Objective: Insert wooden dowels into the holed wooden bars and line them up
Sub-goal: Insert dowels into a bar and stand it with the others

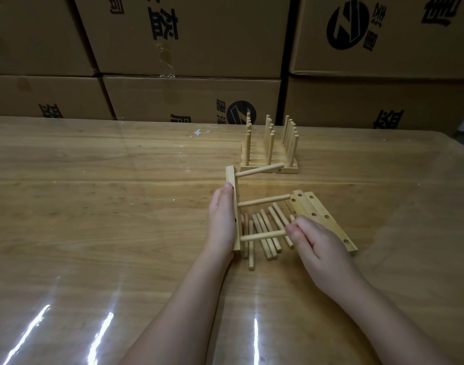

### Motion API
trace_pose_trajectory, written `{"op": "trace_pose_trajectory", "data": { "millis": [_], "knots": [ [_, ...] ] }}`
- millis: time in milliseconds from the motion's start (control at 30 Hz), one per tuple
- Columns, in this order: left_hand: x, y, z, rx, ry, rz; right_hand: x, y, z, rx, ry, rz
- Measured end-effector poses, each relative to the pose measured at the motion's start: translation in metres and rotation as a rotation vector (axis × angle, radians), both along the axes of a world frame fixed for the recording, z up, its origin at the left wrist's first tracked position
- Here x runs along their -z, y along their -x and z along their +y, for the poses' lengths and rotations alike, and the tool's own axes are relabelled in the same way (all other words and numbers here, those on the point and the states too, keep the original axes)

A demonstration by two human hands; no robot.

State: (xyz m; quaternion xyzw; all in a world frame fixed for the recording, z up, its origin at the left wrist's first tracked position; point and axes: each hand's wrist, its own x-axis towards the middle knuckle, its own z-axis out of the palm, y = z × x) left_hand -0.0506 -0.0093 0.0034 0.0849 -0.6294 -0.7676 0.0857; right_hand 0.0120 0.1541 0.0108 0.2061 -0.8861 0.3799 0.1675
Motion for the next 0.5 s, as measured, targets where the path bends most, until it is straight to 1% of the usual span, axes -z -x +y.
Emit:
{"op": "trace_pose_trajectory", "data": {
  "millis": [233, 400, 500],
  "knots": [
    [-0.0005, -0.0004, 0.0012, 0.029, 0.039, 0.017, -0.0034, -0.0013, 0.0025, -0.026, 0.091, -0.147],
    [-0.0019, -0.0011, 0.0011, 0.048, 0.057, 0.042, -0.0051, -0.0031, 0.0026, -0.026, 0.082, -0.181],
    [-0.0021, -0.0011, 0.0018, 0.02, 0.054, 0.047, -0.0048, -0.0028, 0.0017, -0.015, 0.088, -0.205]
  ]
}}
